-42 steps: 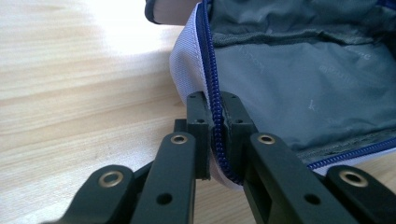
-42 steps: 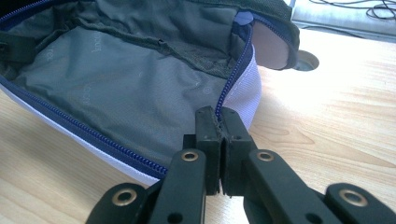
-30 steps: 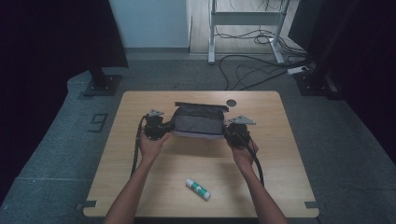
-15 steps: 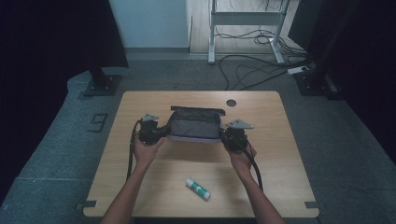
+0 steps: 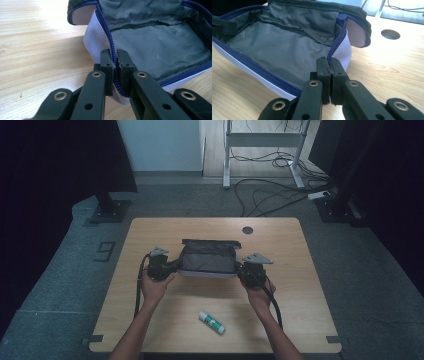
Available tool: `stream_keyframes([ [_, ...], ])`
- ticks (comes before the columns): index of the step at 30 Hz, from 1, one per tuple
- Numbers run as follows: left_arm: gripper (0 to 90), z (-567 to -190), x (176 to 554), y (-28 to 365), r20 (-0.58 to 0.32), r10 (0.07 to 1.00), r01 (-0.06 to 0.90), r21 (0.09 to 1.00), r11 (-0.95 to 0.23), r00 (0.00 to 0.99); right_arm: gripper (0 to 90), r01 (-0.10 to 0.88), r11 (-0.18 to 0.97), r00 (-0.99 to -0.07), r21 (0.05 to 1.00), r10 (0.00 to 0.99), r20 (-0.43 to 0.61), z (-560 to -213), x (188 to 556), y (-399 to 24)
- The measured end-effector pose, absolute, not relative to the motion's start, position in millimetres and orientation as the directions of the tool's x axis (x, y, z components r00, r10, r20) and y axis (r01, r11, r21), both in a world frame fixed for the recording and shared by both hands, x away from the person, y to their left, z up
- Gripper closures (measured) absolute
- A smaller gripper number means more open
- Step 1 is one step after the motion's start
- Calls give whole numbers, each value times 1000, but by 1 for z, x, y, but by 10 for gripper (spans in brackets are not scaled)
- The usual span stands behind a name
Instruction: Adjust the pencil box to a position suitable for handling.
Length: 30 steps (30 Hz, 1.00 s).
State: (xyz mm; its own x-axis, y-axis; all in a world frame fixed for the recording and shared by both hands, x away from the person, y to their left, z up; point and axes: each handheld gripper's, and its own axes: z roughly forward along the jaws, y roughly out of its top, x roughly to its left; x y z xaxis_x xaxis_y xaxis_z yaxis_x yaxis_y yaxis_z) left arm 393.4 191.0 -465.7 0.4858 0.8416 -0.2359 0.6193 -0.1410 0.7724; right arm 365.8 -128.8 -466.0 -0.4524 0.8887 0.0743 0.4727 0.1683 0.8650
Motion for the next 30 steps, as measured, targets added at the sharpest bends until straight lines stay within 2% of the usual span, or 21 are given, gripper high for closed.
stream_keyframes([
  [20, 856, -478, 355, 202, -226, 836, 610, 777, -155, 501, 870, 429, 189, -496, 883, 866, 55, -474, 330, -121],
  [30, 850, -505, 352, 199, -241, 837, 654, 737, -172, 491, 869, 495, 191, -494, 848, 864, 93, -502, 332, -124],
])
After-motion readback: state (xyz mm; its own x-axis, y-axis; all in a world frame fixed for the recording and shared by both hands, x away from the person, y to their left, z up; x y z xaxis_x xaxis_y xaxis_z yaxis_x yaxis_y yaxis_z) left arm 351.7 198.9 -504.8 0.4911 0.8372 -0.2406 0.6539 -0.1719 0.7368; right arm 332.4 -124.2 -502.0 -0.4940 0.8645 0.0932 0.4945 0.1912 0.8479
